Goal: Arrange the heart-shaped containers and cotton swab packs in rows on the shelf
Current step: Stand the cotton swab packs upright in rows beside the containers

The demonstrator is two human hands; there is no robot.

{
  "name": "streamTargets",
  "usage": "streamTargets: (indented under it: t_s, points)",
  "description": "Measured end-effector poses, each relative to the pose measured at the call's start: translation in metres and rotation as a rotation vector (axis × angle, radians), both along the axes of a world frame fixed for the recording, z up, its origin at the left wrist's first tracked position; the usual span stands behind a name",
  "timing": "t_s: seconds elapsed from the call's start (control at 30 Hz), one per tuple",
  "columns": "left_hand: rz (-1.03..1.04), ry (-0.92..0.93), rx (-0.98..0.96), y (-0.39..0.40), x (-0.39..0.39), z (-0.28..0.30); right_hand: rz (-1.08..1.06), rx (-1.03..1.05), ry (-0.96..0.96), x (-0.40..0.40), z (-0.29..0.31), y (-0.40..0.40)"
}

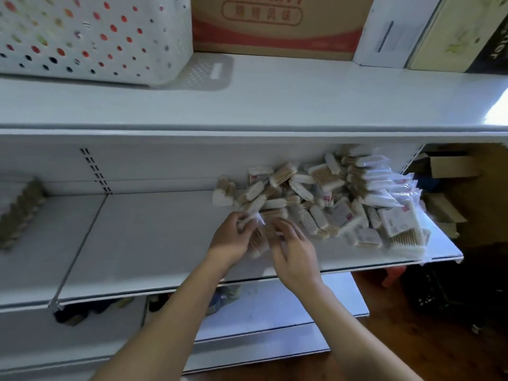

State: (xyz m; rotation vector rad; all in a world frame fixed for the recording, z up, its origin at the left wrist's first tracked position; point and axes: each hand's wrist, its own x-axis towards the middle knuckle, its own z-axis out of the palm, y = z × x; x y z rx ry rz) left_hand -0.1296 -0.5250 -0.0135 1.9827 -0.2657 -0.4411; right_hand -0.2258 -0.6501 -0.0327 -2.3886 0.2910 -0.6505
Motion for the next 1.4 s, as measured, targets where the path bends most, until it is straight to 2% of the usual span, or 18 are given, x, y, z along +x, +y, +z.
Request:
streamTargets:
  t_s: [0.07, 0.2, 0.27, 0.5, 0.6, 0.7, 0.8, 0.93, 1.03, 1.2, 1.4]
  points:
    - [0.096, -0.03, 0.011, 0.008, 0.001, -0.003, -0.029, -0.18, 0.0, 0.009, -0.006, -0.009]
    - [0.214, 0.007, 0.018, 0.024, 0.005, -0.005, -0.039, -0.371, 0.295, 0.038, -0.014, -0.017]
    - [0.242, 0.018, 0.019, 0.029, 0.006, -0.005, -0.108, -0.465, 0.304, 0.048, -0.015, -0.014]
    - [0.311, 0.03, -0.063, 0.035, 0.013, -0.006, -0.14, -0.562, 0.356, 0.051, -0.016, -0.02]
    - [0.31, 0.047, -0.141, 0.032, 0.014, -0.006, -0.02, -0.468, 0.413, 0.044, -0.016, -0.023]
    - [0.327, 0.109, -0.203, 0.03, 0.011, -0.005, 0.084, -0.351, 0.221, 0.031, -0.017, -0.024]
    - [0.382, 0.105, -0.203, 0.034, 0.008, -0.005, 0.117, -0.03, 0.034, 0.021, -0.008, -0.014]
    - [0.463, 0.121, -0.295, 0.05, -0.002, -0.001, 0.186, 0.434, 0.066, 0.027, 0.006, 0.013]
    - [0.514, 0.128, -0.423, 0.07, -0.01, 0.003, 0.242, 0.662, 0.049, 0.032, 0.011, 0.042]
    - [0.61, 0.063, -0.464, 0.123, -0.014, 0.014, 0.221, 0.827, -0.045, 0.043, 0.018, 0.099]
    - [0.64, -0.048, -0.46, 0.229, -0.016, 0.021, 0.305, 0.772, 0.008, 0.059, 0.028, 0.198]
